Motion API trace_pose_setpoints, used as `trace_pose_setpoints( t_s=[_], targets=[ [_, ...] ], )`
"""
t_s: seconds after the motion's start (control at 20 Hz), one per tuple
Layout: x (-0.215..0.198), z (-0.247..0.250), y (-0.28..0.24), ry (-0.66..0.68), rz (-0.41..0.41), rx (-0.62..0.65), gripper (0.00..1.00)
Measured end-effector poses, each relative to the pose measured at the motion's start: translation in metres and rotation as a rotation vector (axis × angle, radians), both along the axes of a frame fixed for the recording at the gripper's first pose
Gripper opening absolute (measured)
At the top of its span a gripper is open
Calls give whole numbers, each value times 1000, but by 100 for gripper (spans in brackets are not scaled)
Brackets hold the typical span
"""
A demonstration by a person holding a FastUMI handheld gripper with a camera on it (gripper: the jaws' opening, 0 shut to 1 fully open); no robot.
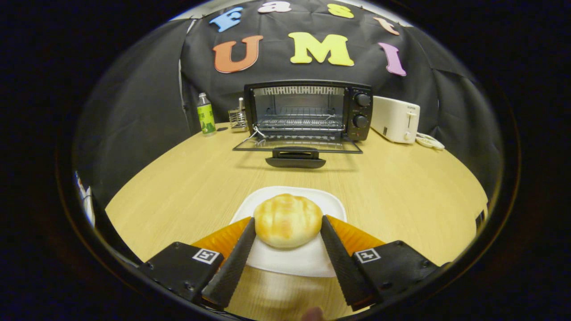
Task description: Open the toaster oven, put the food inside, and close the toaster oven door.
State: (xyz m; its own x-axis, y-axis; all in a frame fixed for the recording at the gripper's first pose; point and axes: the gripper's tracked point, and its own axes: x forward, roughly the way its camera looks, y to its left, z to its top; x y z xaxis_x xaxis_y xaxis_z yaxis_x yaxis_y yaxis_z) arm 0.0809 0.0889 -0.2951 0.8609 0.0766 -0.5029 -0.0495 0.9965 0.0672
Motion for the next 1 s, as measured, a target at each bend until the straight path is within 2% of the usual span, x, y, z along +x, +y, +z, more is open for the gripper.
trace_pose_setpoints(
  t_s=[0.1, 0.25, 0.35, 0.65, 0.8, 1.0],
  targets=[
    [1, 1, -1, 1, -13, 23, 86],
    [3, 10, -1, -10, -39, 97, 64],
    [7, 27, 3, -43, -64, 184, 56],
    [43, 87, 8, -154, -121, 410, 48],
    [71, 104, 4, -178, -167, 509, 47],
    [114, 109, -7, -154, -215, 549, 48]
  ],
)
